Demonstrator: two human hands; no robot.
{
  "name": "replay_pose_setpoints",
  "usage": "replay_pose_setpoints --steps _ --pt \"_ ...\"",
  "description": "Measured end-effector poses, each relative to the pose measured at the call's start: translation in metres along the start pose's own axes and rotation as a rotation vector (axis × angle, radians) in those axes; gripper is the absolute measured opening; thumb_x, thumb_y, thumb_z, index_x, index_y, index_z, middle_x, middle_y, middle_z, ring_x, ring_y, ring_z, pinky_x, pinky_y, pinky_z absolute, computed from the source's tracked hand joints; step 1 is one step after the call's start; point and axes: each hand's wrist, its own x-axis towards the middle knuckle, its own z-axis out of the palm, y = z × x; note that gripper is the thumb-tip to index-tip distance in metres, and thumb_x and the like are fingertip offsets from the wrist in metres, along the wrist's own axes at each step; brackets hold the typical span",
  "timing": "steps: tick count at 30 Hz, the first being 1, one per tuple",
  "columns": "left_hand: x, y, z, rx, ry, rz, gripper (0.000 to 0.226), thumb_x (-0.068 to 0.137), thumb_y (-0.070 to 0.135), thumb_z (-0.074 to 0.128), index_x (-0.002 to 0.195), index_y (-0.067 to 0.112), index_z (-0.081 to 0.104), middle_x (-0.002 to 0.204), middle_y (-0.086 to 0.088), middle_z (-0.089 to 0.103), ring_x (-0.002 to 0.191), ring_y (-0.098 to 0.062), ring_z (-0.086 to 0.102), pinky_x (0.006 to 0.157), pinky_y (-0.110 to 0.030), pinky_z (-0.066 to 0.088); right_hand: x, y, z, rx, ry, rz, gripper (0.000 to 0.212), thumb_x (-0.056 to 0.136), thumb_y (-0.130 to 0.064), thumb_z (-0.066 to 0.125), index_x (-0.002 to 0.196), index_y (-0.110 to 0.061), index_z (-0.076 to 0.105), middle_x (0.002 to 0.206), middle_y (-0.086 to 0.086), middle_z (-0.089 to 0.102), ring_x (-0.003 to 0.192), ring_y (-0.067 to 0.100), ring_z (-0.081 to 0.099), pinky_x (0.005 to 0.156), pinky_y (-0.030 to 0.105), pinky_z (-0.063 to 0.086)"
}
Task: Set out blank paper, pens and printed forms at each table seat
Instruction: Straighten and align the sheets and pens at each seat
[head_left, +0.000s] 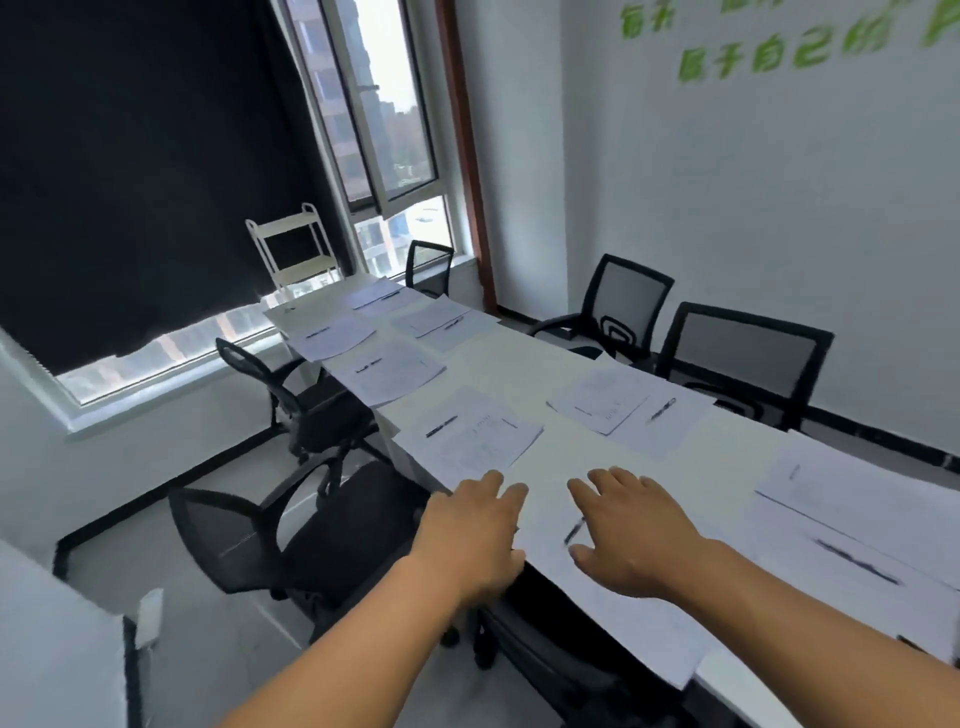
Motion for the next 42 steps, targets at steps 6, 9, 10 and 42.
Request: replay_pose_setpoints --steps 6,9,10,42 --pt "0.073 0.004 0.011 0.013 -0.023 0.188 0.075 0.102 0.044 0.06 0.167 0.029 0.026 0.168 -0.005 0.034 0.144 -0.033 0.047 0.107 -0.051 0.046 0.022 0.049 0.016 0.031 -0.06 0.192 0.073 0.1 -0.061 0.047 0.16 -0.023 0.031 0.158 0.006 0.043 0.146 0.031 0.039 0.122 0.049 0.034" --pt "0.117 0.003 0.023 0.027 -0.089 0.267 0.075 0.102 0.044 0.06 0.167 0.028 0.026 0.168 -0.005 0.033 0.143 -0.033 0.048 0.107 -0.051 0.046 0.048 0.075 0.034 0.059 -0.078 0.271 0.073 0.1 -0.061 0.046 0.161 -0.022 0.031 0.158 0.005 0.043 0.145 0.03 0.039 0.121 0.048 0.035" --pt "0.128 0.0 0.027 0.035 -0.105 0.284 0.074 0.102 0.043 0.061 0.166 0.029 0.027 0.167 -0.005 0.035 0.141 -0.033 0.049 0.106 -0.051 0.047 0.054 0.08 0.04 0.066 -0.09 0.289 0.074 0.1 -0.061 0.046 0.161 -0.023 0.031 0.158 0.004 0.044 0.145 0.03 0.04 0.12 0.048 0.036" --pt "0.37 0.007 0.233 0.14 -0.531 0.95 0.12 0.087 0.052 0.085 0.171 0.032 0.002 0.181 -0.01 -0.019 0.168 -0.039 -0.012 0.131 -0.058 0.025 0.141 0.092 0.228 0.372 -0.498 0.842 0.093 0.099 -0.062 0.052 0.17 -0.023 0.006 0.179 0.01 -0.012 0.166 0.036 -0.003 0.129 0.053 0.023"
